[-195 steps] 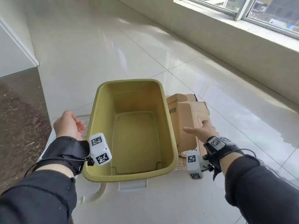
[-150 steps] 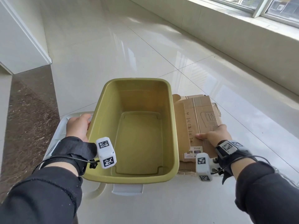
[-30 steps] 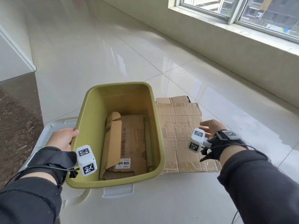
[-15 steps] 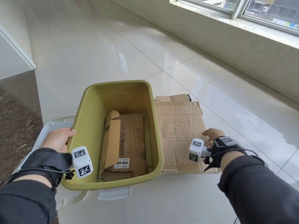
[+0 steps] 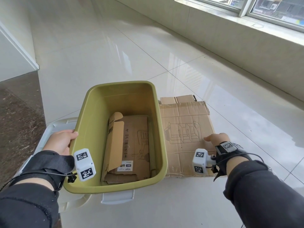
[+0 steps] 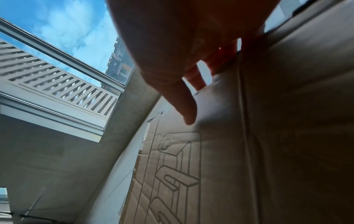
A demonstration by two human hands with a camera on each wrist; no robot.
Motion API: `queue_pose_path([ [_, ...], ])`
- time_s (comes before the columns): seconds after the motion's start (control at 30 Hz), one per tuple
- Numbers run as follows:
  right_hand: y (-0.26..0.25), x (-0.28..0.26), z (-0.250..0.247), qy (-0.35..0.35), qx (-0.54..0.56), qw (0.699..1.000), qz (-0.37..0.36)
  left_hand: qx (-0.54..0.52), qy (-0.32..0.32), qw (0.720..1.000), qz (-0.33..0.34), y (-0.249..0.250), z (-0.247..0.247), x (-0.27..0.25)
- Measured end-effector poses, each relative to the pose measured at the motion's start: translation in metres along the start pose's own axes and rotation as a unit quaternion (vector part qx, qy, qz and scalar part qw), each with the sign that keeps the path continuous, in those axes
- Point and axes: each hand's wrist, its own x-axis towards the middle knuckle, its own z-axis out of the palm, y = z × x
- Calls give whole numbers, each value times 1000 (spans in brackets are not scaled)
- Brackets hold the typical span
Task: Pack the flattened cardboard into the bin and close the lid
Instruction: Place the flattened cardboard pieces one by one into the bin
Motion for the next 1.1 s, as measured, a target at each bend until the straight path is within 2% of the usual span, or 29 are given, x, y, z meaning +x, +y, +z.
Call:
queue_pose_path([
  [0.2, -2, -1, -3, 23, 35, 999, -11, -8, 6, 1000, -6, -1, 1, 1],
  [0.53, -1, -4, -13, 42, 61, 994, -80, -5, 11, 1000, -14, -1, 0, 5],
  [1.1, -22, -49, -80, 124, 101, 978, -135, 49, -1, 999, -4, -13, -13, 39],
])
